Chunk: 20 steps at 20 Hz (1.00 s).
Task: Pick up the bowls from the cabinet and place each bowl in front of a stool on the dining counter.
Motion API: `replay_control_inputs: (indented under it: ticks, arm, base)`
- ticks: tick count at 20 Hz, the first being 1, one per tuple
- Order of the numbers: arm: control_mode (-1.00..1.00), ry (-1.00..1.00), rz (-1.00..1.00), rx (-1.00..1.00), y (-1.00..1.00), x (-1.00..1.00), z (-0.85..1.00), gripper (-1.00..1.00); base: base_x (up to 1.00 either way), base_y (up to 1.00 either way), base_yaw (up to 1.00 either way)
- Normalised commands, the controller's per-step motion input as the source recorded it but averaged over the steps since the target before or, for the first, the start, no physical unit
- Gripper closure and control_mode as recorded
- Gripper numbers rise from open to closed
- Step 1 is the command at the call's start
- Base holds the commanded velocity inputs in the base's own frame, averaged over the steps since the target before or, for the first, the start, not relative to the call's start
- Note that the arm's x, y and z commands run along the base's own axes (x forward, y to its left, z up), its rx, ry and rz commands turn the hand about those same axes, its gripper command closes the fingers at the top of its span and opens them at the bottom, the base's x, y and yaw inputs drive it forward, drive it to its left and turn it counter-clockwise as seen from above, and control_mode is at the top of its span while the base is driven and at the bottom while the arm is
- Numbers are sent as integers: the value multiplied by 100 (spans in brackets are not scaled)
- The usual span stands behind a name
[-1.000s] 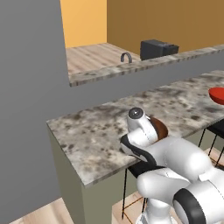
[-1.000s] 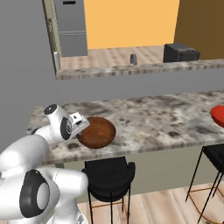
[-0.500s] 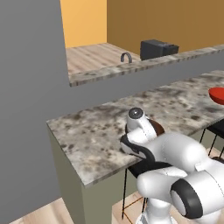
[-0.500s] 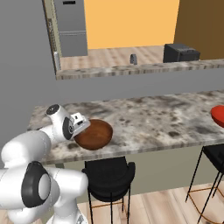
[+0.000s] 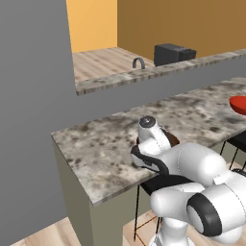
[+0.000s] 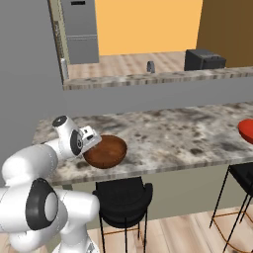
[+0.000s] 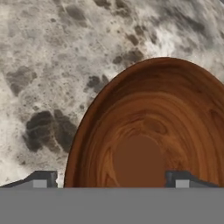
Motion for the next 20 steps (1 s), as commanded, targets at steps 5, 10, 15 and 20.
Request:
replay_control_inputs:
  ticks: [5,10,15,20]
  arm:
    - [-100,20,-5,-4,3,-15,59,-100]
    - [-100,16,-8,0,-3,-58,81,-100]
    - [-100,10,-8,4,-27,-83,93,-100]
    - [-100,2,-22,31,-7,-97,88,-100]
  base:
    - [0,0,0]
    - [0,0,0]
    - [0,0,0]
    - [0,0,0]
